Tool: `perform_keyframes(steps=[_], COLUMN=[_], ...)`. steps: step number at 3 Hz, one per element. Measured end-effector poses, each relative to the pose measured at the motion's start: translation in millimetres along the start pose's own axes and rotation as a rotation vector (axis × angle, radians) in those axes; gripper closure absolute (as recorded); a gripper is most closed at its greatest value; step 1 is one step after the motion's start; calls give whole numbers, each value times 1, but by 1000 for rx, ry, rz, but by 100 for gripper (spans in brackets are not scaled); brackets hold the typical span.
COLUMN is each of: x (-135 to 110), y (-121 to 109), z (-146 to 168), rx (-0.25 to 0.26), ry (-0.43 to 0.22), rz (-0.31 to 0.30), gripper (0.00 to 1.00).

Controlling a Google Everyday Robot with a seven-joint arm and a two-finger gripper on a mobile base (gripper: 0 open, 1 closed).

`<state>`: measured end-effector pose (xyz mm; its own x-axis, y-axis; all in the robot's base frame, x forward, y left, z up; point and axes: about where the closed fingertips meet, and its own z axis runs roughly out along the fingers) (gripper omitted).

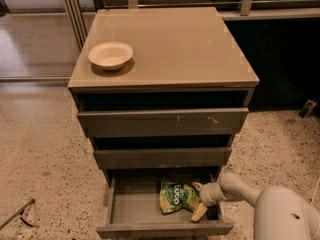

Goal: Pick green rice chip bag from bottom drawer and place on counter

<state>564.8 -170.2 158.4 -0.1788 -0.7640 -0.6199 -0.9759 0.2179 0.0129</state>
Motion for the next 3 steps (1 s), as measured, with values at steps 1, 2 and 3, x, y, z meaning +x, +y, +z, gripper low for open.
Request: perform_keyframes(steps=[1, 2, 3], x=[-4, -7, -11], y=[0, 0, -14], z=[-5, -9, -2], rx=[0, -1, -20], ry=[0, 0, 21], rz=[0, 1, 11], gripper=[7, 3, 1])
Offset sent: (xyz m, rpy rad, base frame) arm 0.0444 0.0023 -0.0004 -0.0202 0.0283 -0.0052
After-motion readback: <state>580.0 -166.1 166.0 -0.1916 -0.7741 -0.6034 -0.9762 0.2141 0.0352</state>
